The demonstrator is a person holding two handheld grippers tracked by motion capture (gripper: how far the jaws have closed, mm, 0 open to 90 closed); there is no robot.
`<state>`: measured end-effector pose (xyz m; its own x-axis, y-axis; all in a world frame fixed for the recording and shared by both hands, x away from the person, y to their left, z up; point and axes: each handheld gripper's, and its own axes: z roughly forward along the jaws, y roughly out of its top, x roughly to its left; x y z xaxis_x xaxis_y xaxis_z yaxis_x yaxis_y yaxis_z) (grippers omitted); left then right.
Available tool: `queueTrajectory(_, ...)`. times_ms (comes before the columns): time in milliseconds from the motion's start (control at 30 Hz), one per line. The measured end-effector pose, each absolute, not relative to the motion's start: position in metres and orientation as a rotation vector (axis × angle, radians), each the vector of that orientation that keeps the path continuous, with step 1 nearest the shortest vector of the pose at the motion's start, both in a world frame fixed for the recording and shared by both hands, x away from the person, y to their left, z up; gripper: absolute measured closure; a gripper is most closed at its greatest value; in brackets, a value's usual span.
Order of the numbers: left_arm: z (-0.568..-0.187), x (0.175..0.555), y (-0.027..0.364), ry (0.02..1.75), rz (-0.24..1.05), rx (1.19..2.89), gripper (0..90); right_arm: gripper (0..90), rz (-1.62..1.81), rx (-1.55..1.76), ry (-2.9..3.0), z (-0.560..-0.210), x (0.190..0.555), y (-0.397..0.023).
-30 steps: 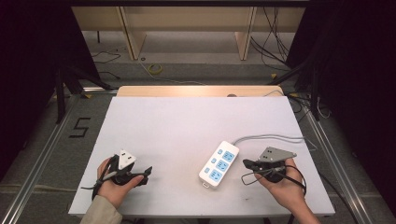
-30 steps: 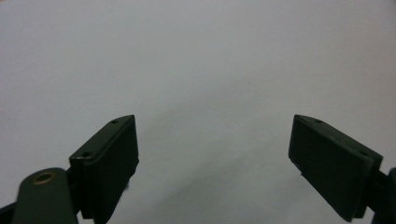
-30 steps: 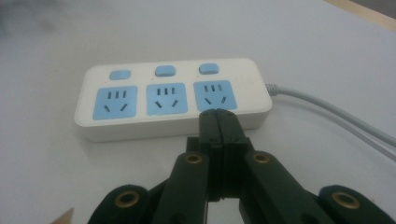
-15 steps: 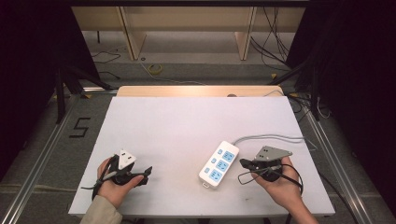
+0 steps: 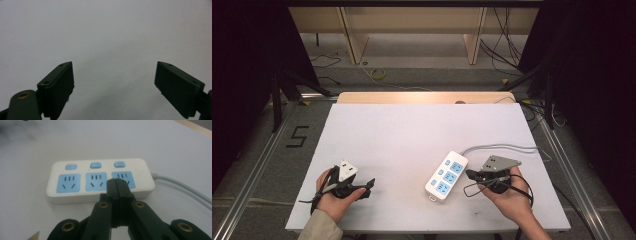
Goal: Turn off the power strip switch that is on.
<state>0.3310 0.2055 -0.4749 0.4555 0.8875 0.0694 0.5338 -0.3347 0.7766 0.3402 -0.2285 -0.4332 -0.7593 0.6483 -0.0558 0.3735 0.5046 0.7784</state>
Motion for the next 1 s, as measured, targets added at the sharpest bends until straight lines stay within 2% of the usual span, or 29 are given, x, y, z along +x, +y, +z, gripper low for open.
queueTrajectory(1000, -0.475, 0.331, 0.205, 1.183, 0.653, 2.01, 15.6, 90.0, 1.122, 0.835, 2.438, -0.432, 0.343, -0.216)
